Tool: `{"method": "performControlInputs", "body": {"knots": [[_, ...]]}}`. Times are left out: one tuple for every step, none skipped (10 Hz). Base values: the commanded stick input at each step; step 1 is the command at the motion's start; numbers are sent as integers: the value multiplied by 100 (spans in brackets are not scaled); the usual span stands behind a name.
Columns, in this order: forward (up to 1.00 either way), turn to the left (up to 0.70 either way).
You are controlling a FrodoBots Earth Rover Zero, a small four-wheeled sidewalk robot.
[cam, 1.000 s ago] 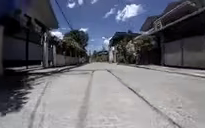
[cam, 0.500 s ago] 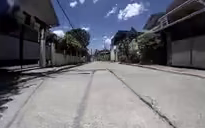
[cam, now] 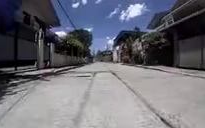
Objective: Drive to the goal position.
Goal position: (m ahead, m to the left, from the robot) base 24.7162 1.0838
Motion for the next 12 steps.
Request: {"method": "performControlInputs", "body": {"knots": [[100, 0], [100, 0], [100, 0], [100, 0], [100, 0], [100, 0], [100, 0], [100, 0], [100, 0], [100, 0], [100, 0], [100, 0]]}}
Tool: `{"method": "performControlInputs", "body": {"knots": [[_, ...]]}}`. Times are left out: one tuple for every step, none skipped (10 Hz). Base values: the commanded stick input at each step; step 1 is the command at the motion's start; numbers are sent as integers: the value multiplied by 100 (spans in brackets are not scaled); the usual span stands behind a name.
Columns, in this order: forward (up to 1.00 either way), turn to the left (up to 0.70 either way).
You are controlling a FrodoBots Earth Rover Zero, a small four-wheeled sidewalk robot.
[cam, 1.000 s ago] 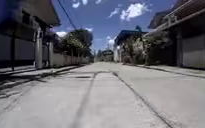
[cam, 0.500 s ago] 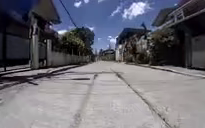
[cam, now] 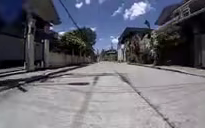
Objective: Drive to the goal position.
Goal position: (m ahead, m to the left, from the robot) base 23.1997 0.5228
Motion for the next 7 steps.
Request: {"method": "performControlInputs", "body": {"knots": [[100, 0], [100, 0], [100, 0], [100, 0], [100, 0], [100, 0], [100, 0]]}}
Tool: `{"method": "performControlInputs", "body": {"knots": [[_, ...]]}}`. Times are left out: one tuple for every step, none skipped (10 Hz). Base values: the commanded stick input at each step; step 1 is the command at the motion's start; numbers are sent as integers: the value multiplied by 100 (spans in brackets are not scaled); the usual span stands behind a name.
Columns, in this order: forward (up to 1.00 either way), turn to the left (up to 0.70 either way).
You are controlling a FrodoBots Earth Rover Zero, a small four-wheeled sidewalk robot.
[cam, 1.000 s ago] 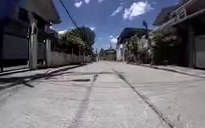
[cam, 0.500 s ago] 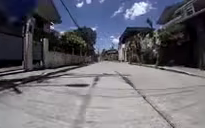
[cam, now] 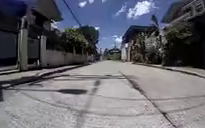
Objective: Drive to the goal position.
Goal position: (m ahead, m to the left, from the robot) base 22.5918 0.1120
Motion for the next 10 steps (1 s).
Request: {"method": "performControlInputs", "body": {"knots": [[100, 0], [100, 0], [100, 0], [100, 0], [100, 0], [100, 0], [100, 0], [100, 0], [100, 0], [100, 0]]}}
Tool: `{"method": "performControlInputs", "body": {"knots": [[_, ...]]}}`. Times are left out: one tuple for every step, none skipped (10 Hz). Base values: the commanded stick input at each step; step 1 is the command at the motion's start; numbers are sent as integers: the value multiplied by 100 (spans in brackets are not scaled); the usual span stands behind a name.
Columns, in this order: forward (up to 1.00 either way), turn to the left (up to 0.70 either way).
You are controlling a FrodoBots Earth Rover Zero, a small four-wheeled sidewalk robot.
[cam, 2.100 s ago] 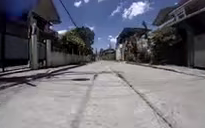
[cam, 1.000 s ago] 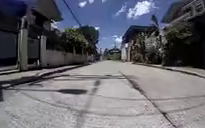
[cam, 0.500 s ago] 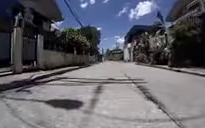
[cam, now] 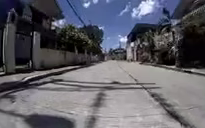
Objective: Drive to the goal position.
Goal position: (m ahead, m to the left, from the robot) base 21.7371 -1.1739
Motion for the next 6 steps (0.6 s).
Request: {"method": "performControlInputs", "body": {"knots": [[100, 0], [100, 0], [100, 0], [100, 0], [100, 0], [100, 0]]}}
